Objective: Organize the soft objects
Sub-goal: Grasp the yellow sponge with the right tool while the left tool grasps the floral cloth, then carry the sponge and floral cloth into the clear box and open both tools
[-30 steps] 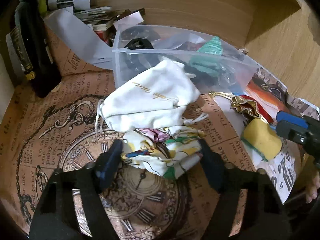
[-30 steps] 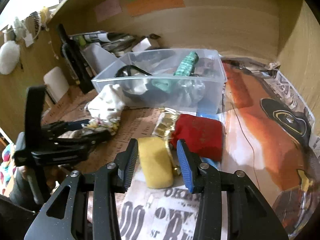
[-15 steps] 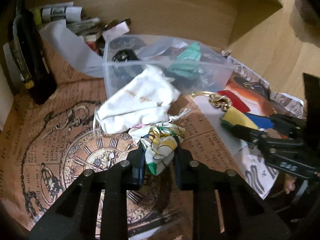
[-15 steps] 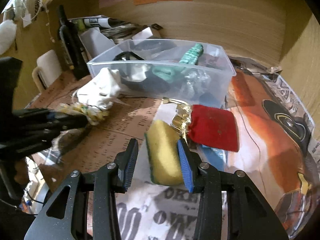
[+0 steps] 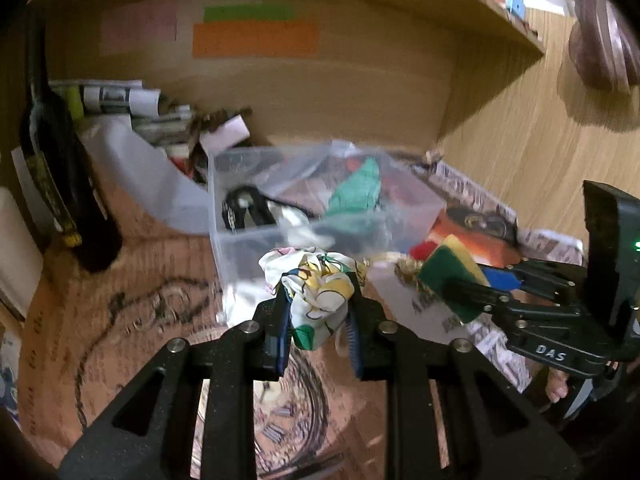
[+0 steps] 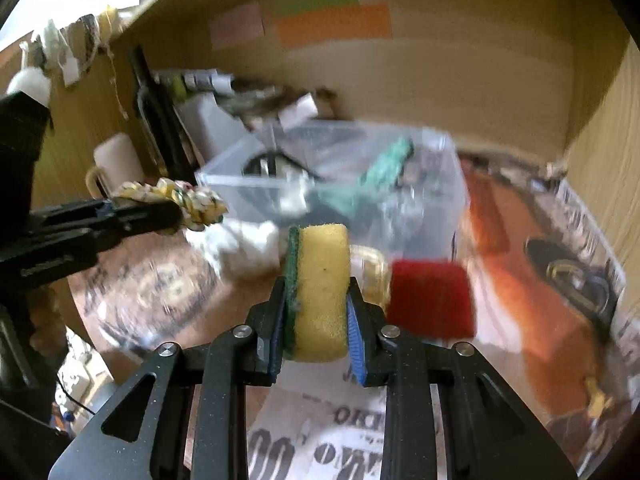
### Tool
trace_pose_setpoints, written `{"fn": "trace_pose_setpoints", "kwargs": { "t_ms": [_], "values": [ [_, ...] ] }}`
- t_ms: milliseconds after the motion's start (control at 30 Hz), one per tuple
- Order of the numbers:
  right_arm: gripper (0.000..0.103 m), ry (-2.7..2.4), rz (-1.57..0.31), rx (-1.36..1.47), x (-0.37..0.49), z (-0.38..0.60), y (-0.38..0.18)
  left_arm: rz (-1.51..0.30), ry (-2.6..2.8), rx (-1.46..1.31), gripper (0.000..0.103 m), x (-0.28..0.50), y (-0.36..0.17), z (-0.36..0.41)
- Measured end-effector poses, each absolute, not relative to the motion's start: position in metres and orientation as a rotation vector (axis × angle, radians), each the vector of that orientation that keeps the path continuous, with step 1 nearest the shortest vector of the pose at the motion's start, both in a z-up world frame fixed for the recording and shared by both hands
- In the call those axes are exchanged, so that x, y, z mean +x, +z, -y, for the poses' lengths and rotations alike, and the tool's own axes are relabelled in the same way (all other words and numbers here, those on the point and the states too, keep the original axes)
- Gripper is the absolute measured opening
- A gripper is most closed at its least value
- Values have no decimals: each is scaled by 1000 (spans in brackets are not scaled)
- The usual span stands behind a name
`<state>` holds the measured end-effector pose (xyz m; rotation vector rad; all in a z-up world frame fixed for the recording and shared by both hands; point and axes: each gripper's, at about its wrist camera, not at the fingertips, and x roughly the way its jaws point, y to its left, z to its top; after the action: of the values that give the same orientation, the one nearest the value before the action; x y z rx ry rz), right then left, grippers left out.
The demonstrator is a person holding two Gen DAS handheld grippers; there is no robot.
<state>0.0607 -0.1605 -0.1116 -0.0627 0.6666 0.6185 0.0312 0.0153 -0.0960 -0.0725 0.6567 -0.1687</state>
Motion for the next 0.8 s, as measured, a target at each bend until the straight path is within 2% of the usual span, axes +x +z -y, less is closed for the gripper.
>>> {"fn": "trace_pose_setpoints", "kwargs": {
  "t_ms": [367,800],
  "values": [
    [24,595,-518,-44,89,156,-67,-567,-105,-35,23,66,-63,-26],
    [24,592,-599,-78,155,126,-78,-607,-71,-19,23,131,-70,-31]
  ]
}}
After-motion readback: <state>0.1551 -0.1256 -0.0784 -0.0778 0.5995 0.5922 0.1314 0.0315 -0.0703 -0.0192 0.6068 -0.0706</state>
